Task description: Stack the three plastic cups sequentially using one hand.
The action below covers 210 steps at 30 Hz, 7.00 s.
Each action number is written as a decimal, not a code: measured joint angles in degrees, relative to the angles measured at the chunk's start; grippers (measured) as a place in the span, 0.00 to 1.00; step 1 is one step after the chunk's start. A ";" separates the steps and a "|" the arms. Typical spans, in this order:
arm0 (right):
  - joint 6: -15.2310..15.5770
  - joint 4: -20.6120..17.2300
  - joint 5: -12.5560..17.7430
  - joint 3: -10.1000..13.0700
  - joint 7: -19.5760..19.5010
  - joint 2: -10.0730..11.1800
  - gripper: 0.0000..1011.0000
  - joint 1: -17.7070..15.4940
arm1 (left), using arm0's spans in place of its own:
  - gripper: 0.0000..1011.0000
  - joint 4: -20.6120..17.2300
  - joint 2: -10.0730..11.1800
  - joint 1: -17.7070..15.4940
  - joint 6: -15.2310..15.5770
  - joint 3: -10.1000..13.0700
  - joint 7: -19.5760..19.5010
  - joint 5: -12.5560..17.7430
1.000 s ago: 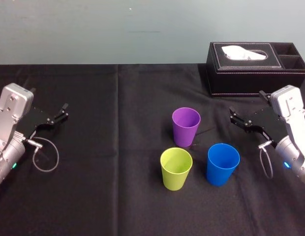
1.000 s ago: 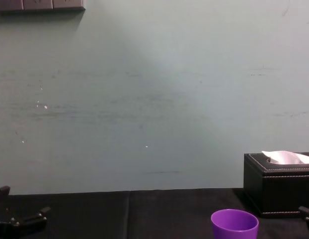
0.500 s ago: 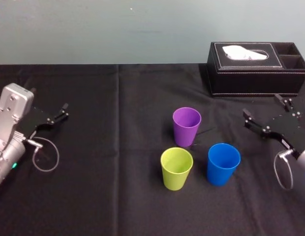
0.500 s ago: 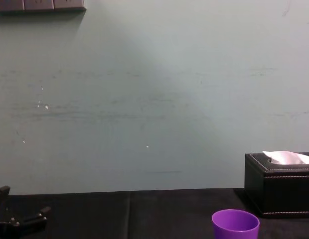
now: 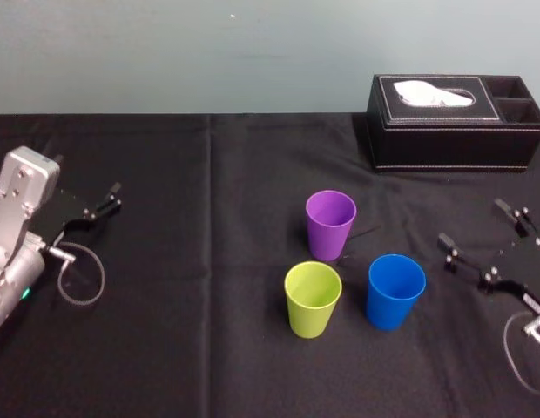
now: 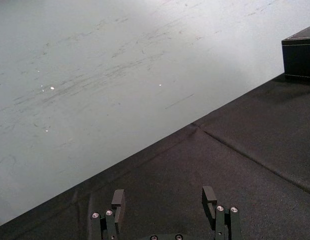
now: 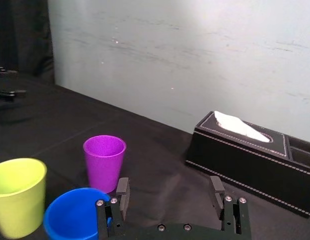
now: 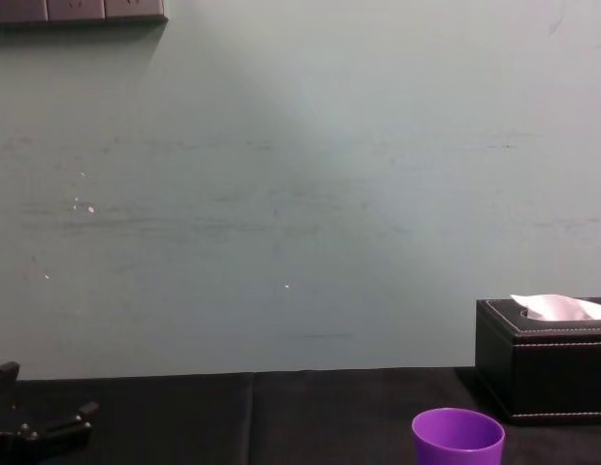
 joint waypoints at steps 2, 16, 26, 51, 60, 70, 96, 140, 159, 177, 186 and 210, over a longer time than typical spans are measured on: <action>-0.20 -0.92 0.34 0.65 0.34 0.45 0.99 -1.45 | 1.00 0.00 0.00 0.00 0.00 0.00 0.00 0.00; 0.08 -5.95 1.09 3.59 4.73 3.90 0.99 -10.69 | 1.00 0.00 0.00 0.00 0.00 0.00 0.00 0.00; 1.06 -4.91 0.62 2.82 7.02 2.76 0.99 -11.31 | 1.00 0.00 0.00 0.00 0.00 0.00 0.00 0.00; 4.68 0.61 0.61 -0.61 13.16 -3.53 0.99 -3.81 | 1.00 0.00 0.00 0.00 0.00 0.00 0.00 0.00; 6.34 2.62 -0.19 -1.38 14.80 -5.71 0.99 -0.72 | 1.00 0.00 0.00 0.00 0.00 0.00 0.00 0.00; 8.00 4.91 -1.44 -2.16 16.58 -8.11 0.99 2.64 | 1.00 0.00 0.00 0.00 0.00 0.00 0.00 0.00; 8.77 5.78 -2.47 -2.60 17.61 -9.57 0.77 4.35 | 1.00 0.00 0.00 0.00 0.00 0.00 0.00 0.00; 20.52 -11.86 -1.78 5.79 14.56 -7.93 0.72 3.14 | 1.00 0.00 0.00 0.00 0.00 0.00 0.00 0.00; 25.59 -0.46 -3.37 -4.11 16.77 -12.13 0.72 21.38 | 1.00 0.00 0.00 0.00 0.00 0.00 0.00 0.00; 23.97 7.53 -3.66 -9.22 18.35 -15.57 0.72 26.94 | 1.00 0.00 0.00 0.00 0.00 0.00 0.00 0.00; 23.85 8.51 -4.87 -10.32 17.99 -16.10 0.72 27.83 | 1.00 0.00 0.00 0.00 0.00 0.00 0.00 0.00; 22.16 12.59 -5.49 -10.61 17.96 -17.82 0.72 28.15 | 1.00 0.00 0.00 0.00 0.00 0.00 0.00 0.00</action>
